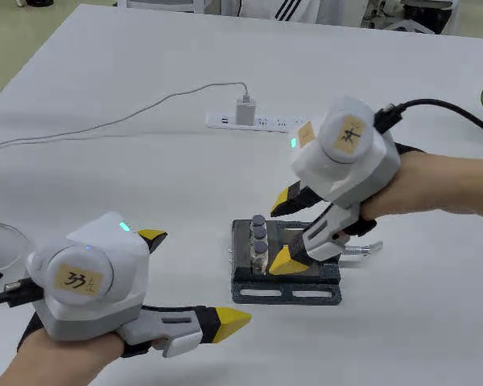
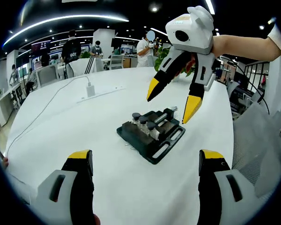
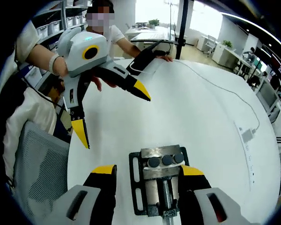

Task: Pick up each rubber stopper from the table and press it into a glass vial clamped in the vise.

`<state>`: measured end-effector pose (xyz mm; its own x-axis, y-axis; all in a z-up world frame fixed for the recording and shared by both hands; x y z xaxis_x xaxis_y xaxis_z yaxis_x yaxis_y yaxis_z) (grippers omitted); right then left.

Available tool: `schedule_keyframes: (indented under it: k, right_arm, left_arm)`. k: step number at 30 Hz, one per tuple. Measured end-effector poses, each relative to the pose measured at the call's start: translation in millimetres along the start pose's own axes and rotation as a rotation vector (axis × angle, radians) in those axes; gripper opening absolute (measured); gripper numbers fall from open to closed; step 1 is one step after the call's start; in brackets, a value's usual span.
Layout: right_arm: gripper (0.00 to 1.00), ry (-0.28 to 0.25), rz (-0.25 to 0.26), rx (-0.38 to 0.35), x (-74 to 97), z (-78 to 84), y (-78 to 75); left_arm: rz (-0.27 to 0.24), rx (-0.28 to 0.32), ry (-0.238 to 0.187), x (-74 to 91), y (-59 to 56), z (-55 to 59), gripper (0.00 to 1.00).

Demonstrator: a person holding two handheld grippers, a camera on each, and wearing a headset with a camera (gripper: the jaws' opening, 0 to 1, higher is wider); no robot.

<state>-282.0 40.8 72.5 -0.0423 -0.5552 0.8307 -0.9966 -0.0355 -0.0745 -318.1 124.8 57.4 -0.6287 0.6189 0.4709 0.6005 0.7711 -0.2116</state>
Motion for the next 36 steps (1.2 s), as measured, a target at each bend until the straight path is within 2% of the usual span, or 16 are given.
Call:
schedule_keyframes:
  k: [4,9,12,15,19,21,23,25,31,33,36]
  right_arm:
    - [0.62,-0.068,0.049,-0.072,8.5,7.8,0.5]
    - [0.75,-0.108,0.109,-0.157,14.8,28.9,3.7]
    - [0.80,-0.129,0.138,-0.208,16.6,43.2,7.4]
    - [0.84,-0.140,0.149,-0.248,17.5,58.9,18.0]
    - [0.88,-0.152,0.172,-0.278,19.9,73.3,31.0]
    - [0.91,-0.171,0.189,-0.328,21.7,79.2,36.2]
    - [0.95,-0.194,0.208,-0.341,23.8,83.7,40.4]
    - [0.98,-0.195,0.219,-0.374,25.7,91.2,44.7]
    - [0.99,-0.200,0.253,-0.429,33.2,109.5,53.3]
    - [0.99,-0.221,0.260,-0.440,36.8,111.9,55.7]
    - [0.99,-0.223,0.277,-0.457,39.0,117.5,58.8]
  left_arm:
    - [0.001,-0.005,0.005,0.7,-0.1,0.6,0.93]
    - [0.005,-0.011,0.014,1.6,-0.7,1.6,0.93]
    - [0.007,-0.013,0.017,2.1,-0.9,1.5,0.93]
    - [0.014,0.014,0.007,3.1,-0.6,-0.3,0.94]
    - [0.010,0.002,0.012,4.6,0.8,0.7,0.94]
    - [0.007,0.006,0.016,5.8,1.7,3.0,0.95]
    - [0.006,0.007,0.018,7.4,1.8,4.7,0.95]
    - [0.004,0.010,0.019,8.9,2.0,5.4,0.95]
    - [0.003,0.017,0.024,12.2,2.6,8.7,0.97]
    - [0.003,0.017,0.029,13.1,3.2,10.3,0.97]
    - [0.002,0.017,0.032,14.9,3.5,11.8,0.98]
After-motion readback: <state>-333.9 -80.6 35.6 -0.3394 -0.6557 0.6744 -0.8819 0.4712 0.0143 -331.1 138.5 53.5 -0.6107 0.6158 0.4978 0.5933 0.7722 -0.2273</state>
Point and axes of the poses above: the centre of the closed fingertips' face, and the gripper's own axes: x roughly backward along the fingers, y roughly to its left, z roughly out of its underside, the point moved 1 cm from there along x, roughly backward along the fingers, and after that the axes turned 7 degrees about x, right-handed, at the moved point
